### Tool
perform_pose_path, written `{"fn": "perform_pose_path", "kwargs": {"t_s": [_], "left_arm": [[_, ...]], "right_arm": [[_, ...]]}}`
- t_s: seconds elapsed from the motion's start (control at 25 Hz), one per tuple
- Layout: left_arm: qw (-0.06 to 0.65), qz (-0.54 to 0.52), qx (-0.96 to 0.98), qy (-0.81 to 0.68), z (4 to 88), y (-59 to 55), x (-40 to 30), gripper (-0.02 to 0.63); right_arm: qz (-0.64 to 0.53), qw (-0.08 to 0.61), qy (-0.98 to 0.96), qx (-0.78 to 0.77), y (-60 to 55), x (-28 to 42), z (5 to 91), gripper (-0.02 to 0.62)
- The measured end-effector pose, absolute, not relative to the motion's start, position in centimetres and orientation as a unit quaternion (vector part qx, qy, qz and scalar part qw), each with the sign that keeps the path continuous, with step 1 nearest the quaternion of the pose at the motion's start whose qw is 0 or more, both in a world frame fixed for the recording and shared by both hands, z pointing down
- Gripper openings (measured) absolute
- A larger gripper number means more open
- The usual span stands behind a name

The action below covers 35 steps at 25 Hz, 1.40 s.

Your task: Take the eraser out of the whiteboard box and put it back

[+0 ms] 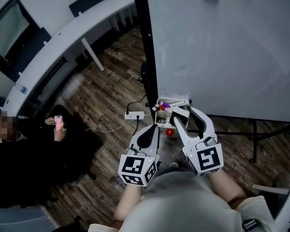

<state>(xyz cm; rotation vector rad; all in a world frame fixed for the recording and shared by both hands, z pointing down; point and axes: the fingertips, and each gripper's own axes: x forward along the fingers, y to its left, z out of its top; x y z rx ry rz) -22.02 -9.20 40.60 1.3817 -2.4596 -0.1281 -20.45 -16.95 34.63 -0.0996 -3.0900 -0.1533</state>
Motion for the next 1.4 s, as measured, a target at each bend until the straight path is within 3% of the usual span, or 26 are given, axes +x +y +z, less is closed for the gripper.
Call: {"fn": "perform_pose_path", "kwargs": {"t_s": [1.4], "left_arm": [[0.169,-0.043,0.482,-0.859,41.7,-10.7,-22.4,0.0]], "right_arm": [[-0.025,0.093,-0.994,-0.053,-17.3,-20.5,41.1,0.201]]}}
